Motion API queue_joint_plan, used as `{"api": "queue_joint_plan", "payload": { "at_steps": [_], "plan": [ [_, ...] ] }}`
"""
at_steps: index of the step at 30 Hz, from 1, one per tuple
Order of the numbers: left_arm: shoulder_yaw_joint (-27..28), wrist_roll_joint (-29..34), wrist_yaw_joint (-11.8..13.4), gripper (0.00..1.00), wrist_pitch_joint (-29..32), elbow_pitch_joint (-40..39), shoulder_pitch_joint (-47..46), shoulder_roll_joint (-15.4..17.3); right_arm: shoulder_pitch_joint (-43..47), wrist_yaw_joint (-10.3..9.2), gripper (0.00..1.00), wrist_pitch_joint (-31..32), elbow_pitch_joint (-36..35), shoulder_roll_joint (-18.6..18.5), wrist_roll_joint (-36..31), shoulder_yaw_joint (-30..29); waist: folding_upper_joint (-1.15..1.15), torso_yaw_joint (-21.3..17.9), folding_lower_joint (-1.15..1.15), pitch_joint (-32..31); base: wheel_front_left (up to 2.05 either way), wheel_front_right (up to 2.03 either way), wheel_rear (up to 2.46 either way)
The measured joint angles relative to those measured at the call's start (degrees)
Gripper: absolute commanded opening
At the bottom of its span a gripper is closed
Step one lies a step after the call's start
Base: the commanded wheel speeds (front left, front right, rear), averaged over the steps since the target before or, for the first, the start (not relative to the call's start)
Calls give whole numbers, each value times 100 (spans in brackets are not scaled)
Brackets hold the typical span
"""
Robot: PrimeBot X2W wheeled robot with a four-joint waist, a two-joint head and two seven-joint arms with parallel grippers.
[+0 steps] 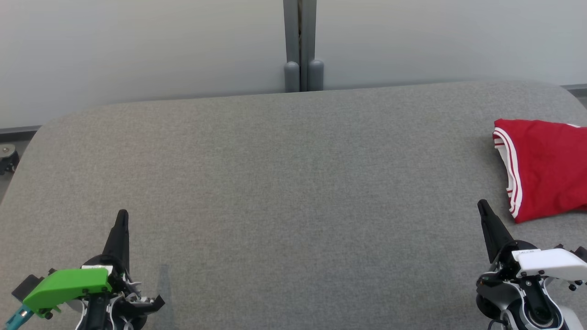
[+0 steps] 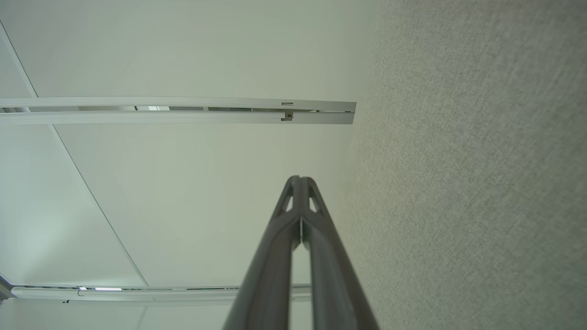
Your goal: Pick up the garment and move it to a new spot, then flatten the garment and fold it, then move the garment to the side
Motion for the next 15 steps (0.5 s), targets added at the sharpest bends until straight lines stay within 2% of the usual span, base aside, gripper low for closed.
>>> {"api": "queue_joint_plan", "payload": {
  "at_steps": [15],
  "plan": [
    [1, 0, 0, 0, 0, 0, 0, 0, 0, 0, 0, 0, 0, 0, 0, 0, 0, 0, 0, 0, 0, 0, 0]
  ]
}}
